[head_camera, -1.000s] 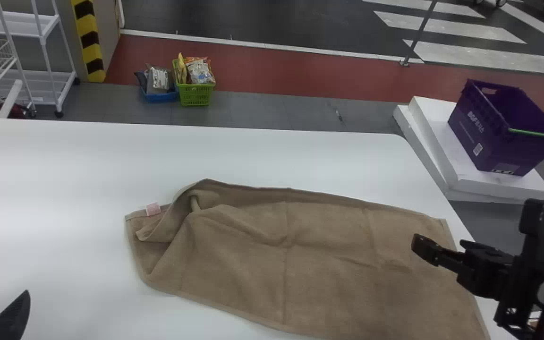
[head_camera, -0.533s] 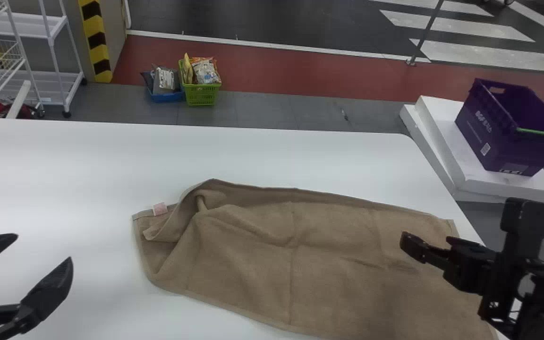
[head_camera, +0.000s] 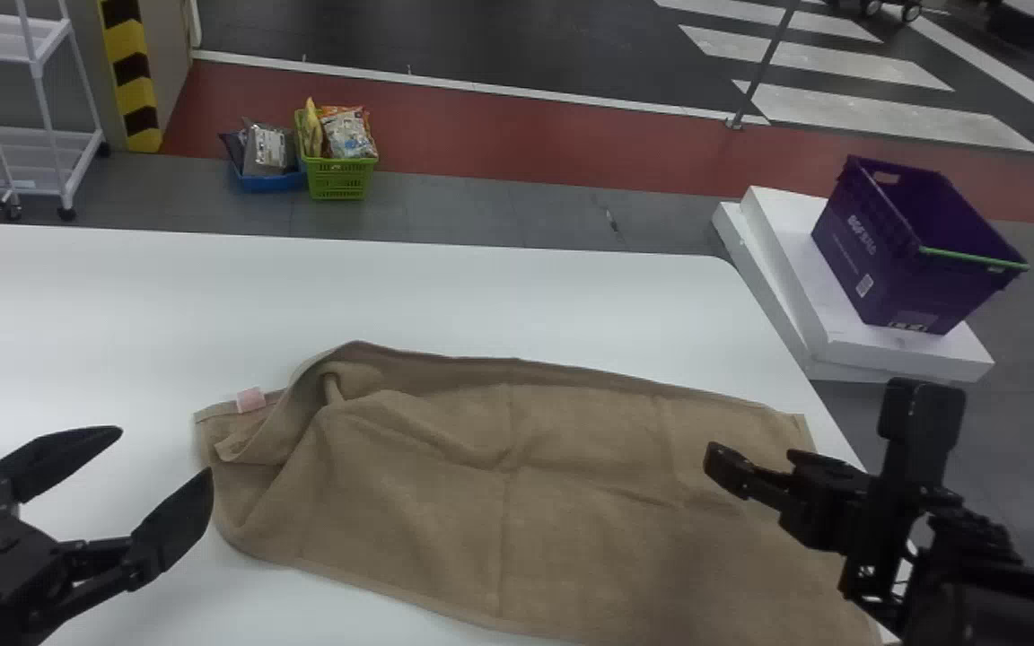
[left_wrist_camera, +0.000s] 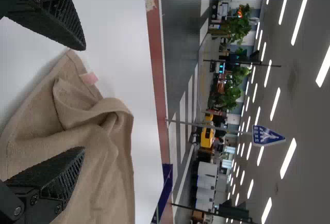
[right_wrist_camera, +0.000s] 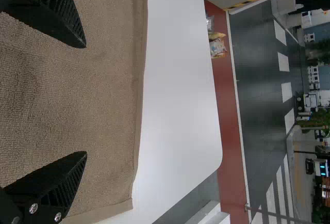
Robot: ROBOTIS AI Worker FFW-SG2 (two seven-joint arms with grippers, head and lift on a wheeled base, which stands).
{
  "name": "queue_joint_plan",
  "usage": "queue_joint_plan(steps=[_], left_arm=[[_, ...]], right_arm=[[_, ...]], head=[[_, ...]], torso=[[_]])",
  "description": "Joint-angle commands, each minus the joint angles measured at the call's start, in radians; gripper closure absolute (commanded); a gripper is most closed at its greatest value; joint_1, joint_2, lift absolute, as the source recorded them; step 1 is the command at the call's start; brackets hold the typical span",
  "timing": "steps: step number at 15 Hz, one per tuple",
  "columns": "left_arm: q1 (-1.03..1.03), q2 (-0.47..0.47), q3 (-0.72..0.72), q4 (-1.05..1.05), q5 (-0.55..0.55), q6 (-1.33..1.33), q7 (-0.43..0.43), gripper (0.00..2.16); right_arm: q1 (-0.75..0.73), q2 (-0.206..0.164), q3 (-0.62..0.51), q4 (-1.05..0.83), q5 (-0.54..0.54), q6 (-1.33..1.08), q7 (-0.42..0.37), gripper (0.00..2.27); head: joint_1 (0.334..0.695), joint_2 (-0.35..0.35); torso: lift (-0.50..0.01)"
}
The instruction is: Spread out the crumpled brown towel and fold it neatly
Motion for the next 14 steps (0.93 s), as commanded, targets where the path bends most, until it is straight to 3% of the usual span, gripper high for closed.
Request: queue_joint_plan(steps=[1, 3, 5, 8, 14], left_arm=[[-0.049, -0.004, -0.049, 0.059, -0.040, 0.000, 0.016, 0.14], [-0.090, -0.004, -0.072, 0.104, -0.060, 0.003, 0.023, 0.14], [-0.129, -0.004, -0.076, 0.153, -0.069, 0.003, 0.023, 0.14], [-0.159, -0.004, -0.093, 0.188, -0.077, 0.003, 0.029, 0.14], [-0.192, -0.004, -0.095, 0.247, -0.110, 0.012, 0.026, 0.15]], right_arm=[[0.000, 0.001, -0.001, 0.002, 0.001, 0.000, 0.000, 0.06], [0.003, 0.001, -0.012, 0.011, 0.001, -0.003, -0.006, 0.06], [-0.023, 0.001, -0.037, 0.094, -0.002, -0.107, -0.074, 0.06], [-0.078, 0.001, -0.058, 0.191, 0.003, -0.175, -0.078, 0.06], [-0.090, 0.001, -0.067, 0.203, 0.003, -0.202, -0.078, 0.06]], head=[[0.695, -0.323], [0.695, -0.346], [0.695, -0.350], [0.695, -0.350], [0.695, -0.350]], torso=[[-0.128], [-0.128], [-0.128], [-0.128], [-0.128]])
